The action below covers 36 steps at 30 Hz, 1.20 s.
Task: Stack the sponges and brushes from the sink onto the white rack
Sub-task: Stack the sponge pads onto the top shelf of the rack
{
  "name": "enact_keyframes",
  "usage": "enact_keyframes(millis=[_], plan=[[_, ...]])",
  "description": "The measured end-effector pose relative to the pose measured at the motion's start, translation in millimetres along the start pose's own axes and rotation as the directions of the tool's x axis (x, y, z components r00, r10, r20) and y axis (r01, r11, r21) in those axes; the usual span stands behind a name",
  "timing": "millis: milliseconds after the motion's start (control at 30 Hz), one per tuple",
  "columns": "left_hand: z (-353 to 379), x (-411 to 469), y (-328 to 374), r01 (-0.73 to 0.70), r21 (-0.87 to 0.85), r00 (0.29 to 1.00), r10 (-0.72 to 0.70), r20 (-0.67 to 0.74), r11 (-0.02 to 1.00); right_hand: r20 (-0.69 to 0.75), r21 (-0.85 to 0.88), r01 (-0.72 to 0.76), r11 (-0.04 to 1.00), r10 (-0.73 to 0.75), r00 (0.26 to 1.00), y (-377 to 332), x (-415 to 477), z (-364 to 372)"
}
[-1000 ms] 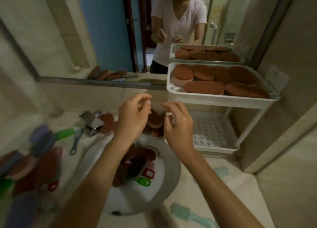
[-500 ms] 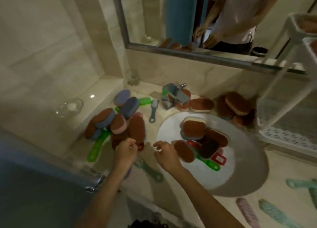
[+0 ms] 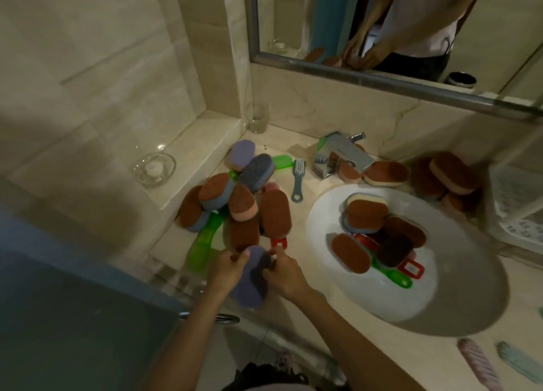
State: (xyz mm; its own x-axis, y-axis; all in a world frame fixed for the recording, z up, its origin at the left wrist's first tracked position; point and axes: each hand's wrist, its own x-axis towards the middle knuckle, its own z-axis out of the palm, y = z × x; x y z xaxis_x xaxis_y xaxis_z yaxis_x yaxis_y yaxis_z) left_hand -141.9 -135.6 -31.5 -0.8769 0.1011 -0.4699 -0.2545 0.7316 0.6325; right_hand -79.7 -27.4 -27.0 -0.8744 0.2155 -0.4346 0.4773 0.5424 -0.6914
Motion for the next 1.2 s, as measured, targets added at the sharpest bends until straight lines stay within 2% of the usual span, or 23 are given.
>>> enact_keyframes(millis=[133, 233, 267, 333, 367, 400, 467, 533, 567, 600, 633, 667, 700, 733, 833, 900, 967, 1200], plan=[[-10, -7, 8, 0.006, -0.207, 0.998, 0.006, 0.057, 0.978, -0.079, 0.142, -0.015, 0.99, 0.027, 0.996, 0, -3, -8], [-13, -6, 27, -0.041, -0.274, 0.999, 0.044, 0.005, 0.961, -0.144, 0.319, 0.01, 0.948, 0.038, 0.989, -4, -8, -21], [-14, -6, 37, -0.029, -0.334, 0.999, 0.041, 0.029, 0.942, -0.109, 0.451, -0.007, 0.892, 0.063, 0.992, -8, -11, -28], [-15, -7, 56, 0.063, -0.501, 0.989, 0.015, 0.15, 0.863, 0.011, 0.714, -0.081, 0.695, 0.104, 0.994, -12, -15, -45], [-15, -10, 64, 0.101, -0.567, 0.973, 0.038, 0.228, 0.817, 0.06, 0.784, -0.11, 0.611, 0.102, 0.993, -11, -18, -54], [-15, -12, 70, 0.1, -0.559, 0.952, 0.083, 0.294, 0.823, 0.08, 0.803, -0.119, 0.584, 0.092, 0.993, -10, -21, -62], [-11, -15, 79, 0.052, -0.469, 0.907, 0.155, 0.392, 0.882, 0.087, 0.804, -0.122, 0.581, 0.089, 0.992, -4, -25, -73], [-6, -9, 82, -0.024, -0.393, 0.885, 0.203, 0.419, 0.919, 0.05, 0.794, -0.126, 0.595, 0.142, 0.989, 2, -24, -80], [-2, 0, 83, -0.066, -0.362, 0.898, 0.214, 0.385, 0.93, 0.026, 0.782, -0.132, 0.609, 0.18, 0.983, 6, -22, -82], [0, 8, 85, -0.135, -0.293, 0.929, 0.224, 0.293, 0.947, 0.002, 0.775, -0.138, 0.617, 0.216, 0.976, 9, -20, -84], [3, 17, 89, -0.233, -0.157, 0.953, 0.257, 0.16, 0.96, -0.02, 0.769, -0.146, 0.623, 0.251, 0.968, 12, -18, -86], [3, 24, 93, -0.326, 0.033, 0.945, 0.326, 0.03, 0.945, -0.042, 0.761, -0.153, 0.631, 0.283, 0.958, 16, -17, -88], [3, 29, 97, -0.385, 0.243, 0.914, 0.405, -0.035, 0.89, -0.069, 0.751, -0.156, 0.642, 0.311, 0.948, 19, -15, -90], [2, 34, 102, -0.401, 0.417, 0.892, 0.451, -0.023, 0.816, -0.094, 0.739, -0.158, 0.655, 0.333, 0.938, 23, -12, -91], [5, 45, 120, -0.37, 0.703, 0.913, 0.376, 0.156, 0.608, -0.166, 0.683, -0.184, 0.706, 0.396, 0.903, 29, -6, -96], [9, 53, 125, -0.347, 0.782, 0.929, 0.304, 0.21, 0.518, -0.196, 0.645, -0.198, 0.738, 0.409, 0.891, 31, -3, -99], [14, 61, 124, -0.326, 0.803, 0.939, 0.27, 0.214, 0.5, -0.225, 0.597, -0.204, 0.776, 0.406, 0.886, 33, -1, -101], [25, 63, 119, -0.33, 0.681, 0.931, 0.346, 0.119, 0.654, -0.286, 0.465, -0.229, 0.855, 0.39, 0.875, 37, 1, -104]])
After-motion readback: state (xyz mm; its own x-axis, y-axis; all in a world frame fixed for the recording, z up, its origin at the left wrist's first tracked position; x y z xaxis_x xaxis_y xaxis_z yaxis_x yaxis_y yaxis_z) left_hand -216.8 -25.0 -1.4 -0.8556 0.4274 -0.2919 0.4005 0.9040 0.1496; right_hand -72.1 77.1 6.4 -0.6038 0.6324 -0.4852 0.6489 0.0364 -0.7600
